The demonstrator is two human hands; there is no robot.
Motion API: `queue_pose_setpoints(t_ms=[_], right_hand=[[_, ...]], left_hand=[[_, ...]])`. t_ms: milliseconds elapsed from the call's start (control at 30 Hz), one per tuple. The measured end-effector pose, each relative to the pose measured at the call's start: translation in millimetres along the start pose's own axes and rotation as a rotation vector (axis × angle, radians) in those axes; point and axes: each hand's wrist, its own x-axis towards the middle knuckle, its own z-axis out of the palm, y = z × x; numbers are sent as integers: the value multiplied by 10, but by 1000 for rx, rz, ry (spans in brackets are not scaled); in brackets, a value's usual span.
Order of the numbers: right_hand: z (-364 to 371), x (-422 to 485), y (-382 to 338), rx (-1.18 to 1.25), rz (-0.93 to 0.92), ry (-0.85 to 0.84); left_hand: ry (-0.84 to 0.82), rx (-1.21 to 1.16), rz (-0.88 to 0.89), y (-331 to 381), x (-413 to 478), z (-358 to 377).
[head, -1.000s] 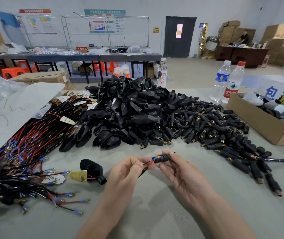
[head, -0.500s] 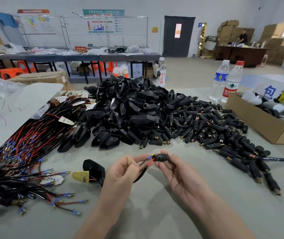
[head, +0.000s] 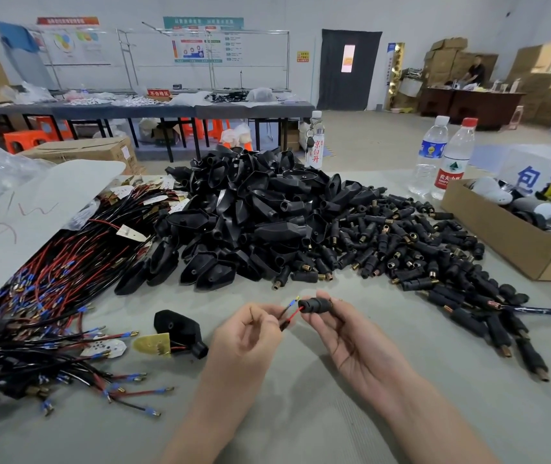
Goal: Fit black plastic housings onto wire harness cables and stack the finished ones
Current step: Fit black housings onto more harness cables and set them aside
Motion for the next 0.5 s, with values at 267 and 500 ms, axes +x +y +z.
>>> queue_pose_setpoints(t_ms=[267, 500], right_hand=[[28, -22, 49, -156, -74, -16], [10, -2, 38, -129, -134, -12]], left_hand=[[214, -45, 95, -56, 86, -66], [-5, -236, -132, -64, 132, -158]])
